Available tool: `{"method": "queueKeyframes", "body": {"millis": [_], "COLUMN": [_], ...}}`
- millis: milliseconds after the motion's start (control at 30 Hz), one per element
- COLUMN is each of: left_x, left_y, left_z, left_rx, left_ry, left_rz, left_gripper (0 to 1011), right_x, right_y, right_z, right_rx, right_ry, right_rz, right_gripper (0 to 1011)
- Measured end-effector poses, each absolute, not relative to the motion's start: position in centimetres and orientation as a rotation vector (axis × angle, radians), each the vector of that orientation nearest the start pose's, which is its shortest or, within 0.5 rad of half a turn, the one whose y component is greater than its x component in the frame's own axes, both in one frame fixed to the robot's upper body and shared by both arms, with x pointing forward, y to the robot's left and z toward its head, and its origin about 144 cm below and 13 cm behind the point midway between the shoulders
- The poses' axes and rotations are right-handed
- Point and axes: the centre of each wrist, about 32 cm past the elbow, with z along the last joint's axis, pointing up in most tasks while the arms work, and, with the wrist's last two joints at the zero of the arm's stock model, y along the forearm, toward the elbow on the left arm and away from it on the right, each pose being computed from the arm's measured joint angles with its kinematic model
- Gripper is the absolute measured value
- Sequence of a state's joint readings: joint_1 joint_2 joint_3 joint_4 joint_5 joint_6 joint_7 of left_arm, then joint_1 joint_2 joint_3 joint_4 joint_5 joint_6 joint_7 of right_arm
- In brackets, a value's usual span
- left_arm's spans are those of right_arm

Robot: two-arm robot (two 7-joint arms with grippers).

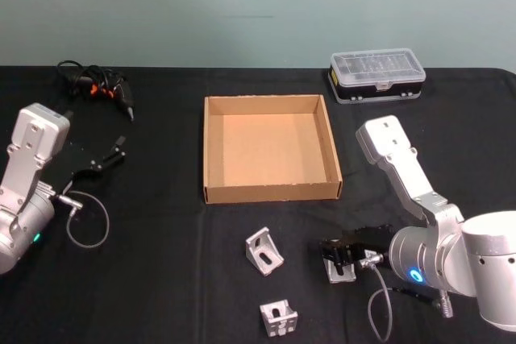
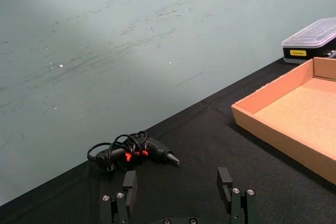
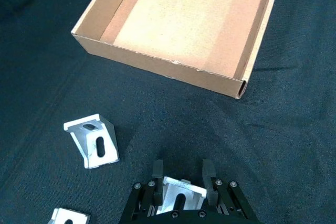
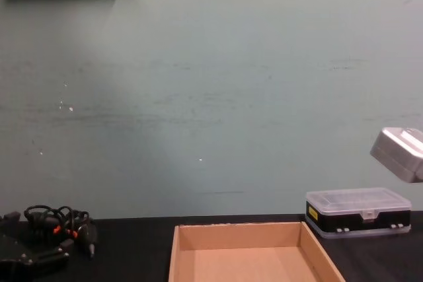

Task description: Use one hand to pick up the angle iron from the table and place it into the box.

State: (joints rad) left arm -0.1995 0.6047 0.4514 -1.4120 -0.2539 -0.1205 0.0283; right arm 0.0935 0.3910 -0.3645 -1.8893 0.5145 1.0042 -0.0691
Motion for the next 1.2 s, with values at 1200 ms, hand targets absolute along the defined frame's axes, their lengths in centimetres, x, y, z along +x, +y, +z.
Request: {"method": "queueKeyframes", "body": {"millis": [1200], "left_x": [48.9], "left_y": [31.0], "left_z": [114.0], "left_rx": [0.304], "left_ry": [-0.285], "left_rz": [1.248], "left_gripper": [1000], "right_x": [53.8], "right_y": [-17.8], "right_z": [127.3], "right_rx": [-0.513], "right_ry": [0.296], "right_rz": [-1.068], "right_gripper": [448]}}
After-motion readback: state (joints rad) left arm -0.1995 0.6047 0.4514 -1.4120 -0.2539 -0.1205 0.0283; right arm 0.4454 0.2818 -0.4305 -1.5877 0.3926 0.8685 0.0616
